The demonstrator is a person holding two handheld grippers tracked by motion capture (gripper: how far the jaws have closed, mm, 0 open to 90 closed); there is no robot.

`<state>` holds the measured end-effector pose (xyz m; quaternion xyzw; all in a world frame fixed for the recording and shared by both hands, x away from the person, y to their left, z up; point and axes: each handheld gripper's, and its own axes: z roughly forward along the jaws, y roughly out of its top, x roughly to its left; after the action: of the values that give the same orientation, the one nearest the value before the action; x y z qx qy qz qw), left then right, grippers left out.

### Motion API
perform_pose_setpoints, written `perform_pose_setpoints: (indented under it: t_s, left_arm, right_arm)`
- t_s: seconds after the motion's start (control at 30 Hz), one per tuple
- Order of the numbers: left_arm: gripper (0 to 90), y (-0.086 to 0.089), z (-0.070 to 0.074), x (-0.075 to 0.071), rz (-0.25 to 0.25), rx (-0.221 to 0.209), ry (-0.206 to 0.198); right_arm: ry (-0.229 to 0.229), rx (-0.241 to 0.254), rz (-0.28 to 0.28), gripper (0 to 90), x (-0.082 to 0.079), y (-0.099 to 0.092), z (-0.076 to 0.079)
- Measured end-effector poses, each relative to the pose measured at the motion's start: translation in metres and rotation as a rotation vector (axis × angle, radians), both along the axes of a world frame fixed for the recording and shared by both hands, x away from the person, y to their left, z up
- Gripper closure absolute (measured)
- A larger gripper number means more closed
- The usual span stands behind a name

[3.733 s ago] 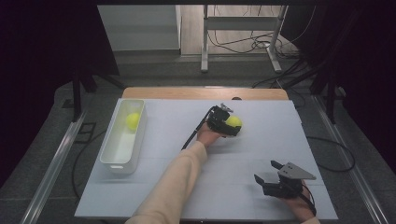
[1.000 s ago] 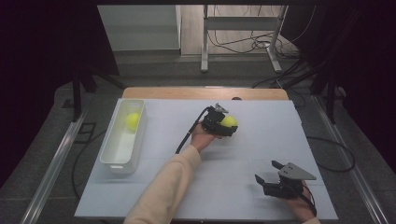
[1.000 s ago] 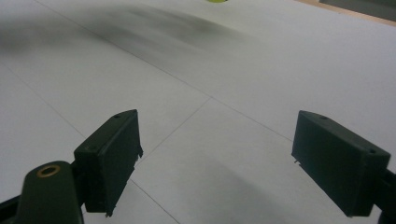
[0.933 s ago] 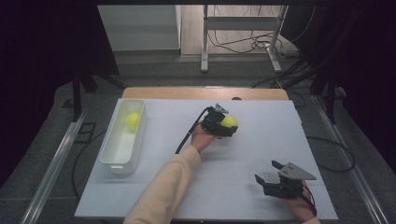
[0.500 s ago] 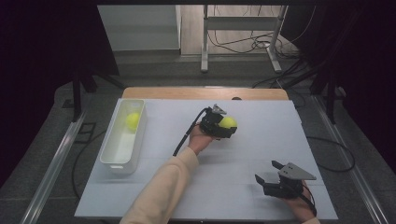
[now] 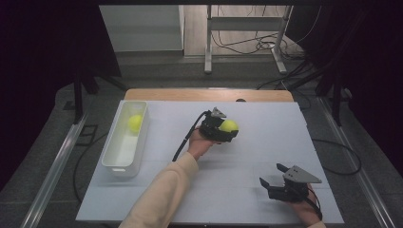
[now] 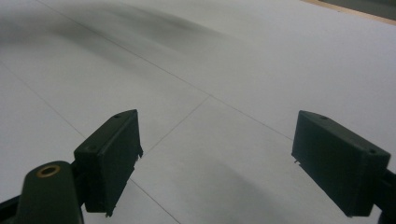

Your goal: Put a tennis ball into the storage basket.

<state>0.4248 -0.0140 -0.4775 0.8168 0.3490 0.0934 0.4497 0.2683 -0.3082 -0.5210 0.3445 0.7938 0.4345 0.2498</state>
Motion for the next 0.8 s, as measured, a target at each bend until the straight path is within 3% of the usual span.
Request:
perform_pose_setpoints:
  t_s: [0.8]
  left_arm:
    - [25.8,0.014,0.002,-0.012,-0.004,-0.026,-0.005]
  right_arm:
    - [0.0,-0.004,-0.002,16.2,0.0,0.0,0.0]
